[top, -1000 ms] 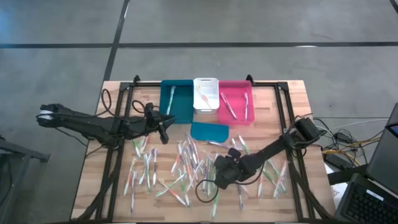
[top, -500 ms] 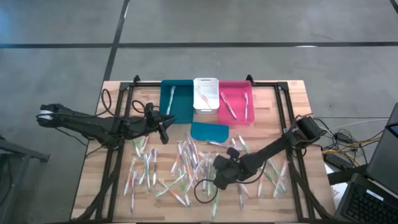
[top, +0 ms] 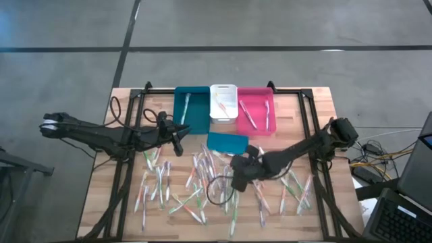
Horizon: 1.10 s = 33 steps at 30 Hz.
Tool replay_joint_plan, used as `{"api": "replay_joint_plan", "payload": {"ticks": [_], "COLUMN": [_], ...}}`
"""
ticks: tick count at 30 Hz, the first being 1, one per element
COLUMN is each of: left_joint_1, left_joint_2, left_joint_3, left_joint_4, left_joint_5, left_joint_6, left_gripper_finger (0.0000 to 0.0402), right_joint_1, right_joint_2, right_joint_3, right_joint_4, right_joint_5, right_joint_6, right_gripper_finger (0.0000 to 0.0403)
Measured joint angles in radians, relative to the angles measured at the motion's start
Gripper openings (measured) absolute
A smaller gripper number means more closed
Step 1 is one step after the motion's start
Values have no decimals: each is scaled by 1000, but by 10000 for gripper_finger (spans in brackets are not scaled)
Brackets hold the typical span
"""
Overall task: Pick & Place Toothbrushes
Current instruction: Put the orange toothbrush into the white bin
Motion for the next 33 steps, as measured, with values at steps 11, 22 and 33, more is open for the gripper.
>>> {"api": "replay_joint_plan", "payload": {"ticks": [11, 22, 33], "left_joint_1": [0, 1, 1], "left_joint_2": [0, 0, 0], "left_joint_3": [0, 0, 0], "left_joint_4": [0, 5, 6], "left_joint_5": [0, 0, 0], "left_joint_6": [0, 6, 7], "left_gripper_finger": [80, 81, 81], "right_joint_1": [-290, -570, -689], "right_joint_2": [-127, -140, -69], "right_joint_3": [0, 0, 0], "right_joint_4": [-8, 154, 362], "right_joint_5": [2, -138, -250], "right_joint_6": [-162, -275, -325], "right_gripper_finger": [25, 27, 28]}}
